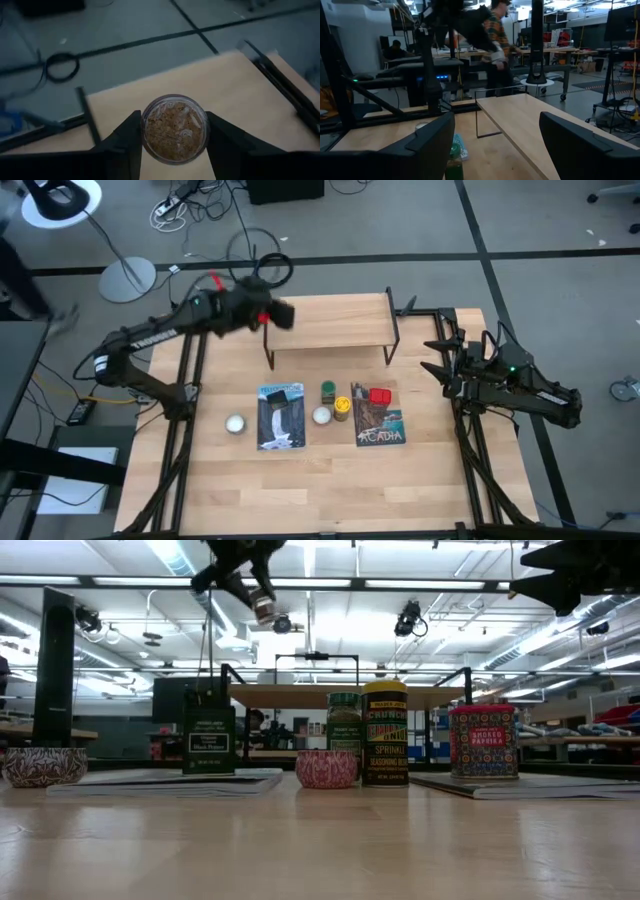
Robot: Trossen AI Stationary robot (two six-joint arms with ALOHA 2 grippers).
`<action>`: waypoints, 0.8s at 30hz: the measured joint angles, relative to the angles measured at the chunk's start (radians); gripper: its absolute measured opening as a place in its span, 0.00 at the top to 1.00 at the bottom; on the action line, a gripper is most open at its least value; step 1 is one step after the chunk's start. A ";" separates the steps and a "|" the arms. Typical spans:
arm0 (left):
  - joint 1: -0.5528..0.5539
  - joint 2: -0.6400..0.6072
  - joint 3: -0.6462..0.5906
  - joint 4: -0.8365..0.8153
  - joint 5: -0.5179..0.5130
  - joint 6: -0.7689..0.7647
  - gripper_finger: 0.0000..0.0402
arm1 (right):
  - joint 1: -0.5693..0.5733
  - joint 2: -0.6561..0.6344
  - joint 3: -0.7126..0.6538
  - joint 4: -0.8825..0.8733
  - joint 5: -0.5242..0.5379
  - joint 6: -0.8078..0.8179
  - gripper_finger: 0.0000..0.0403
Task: Shelf spices
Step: Put the transparent spice on the shelf
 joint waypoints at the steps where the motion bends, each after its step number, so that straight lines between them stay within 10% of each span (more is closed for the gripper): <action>1: 0.037 0.001 0.000 -0.001 0.026 -0.013 0.59 | 0.000 0.000 0.000 0.000 0.000 -0.001 0.27; 11: 0.229 0.201 0.038 0.036 0.200 -0.024 0.59 | 0.000 0.000 0.000 0.004 -0.001 -0.006 0.27; 24: 0.239 0.498 0.465 -0.364 0.101 -0.122 0.59 | 0.000 0.000 0.000 0.007 -0.001 -0.010 0.27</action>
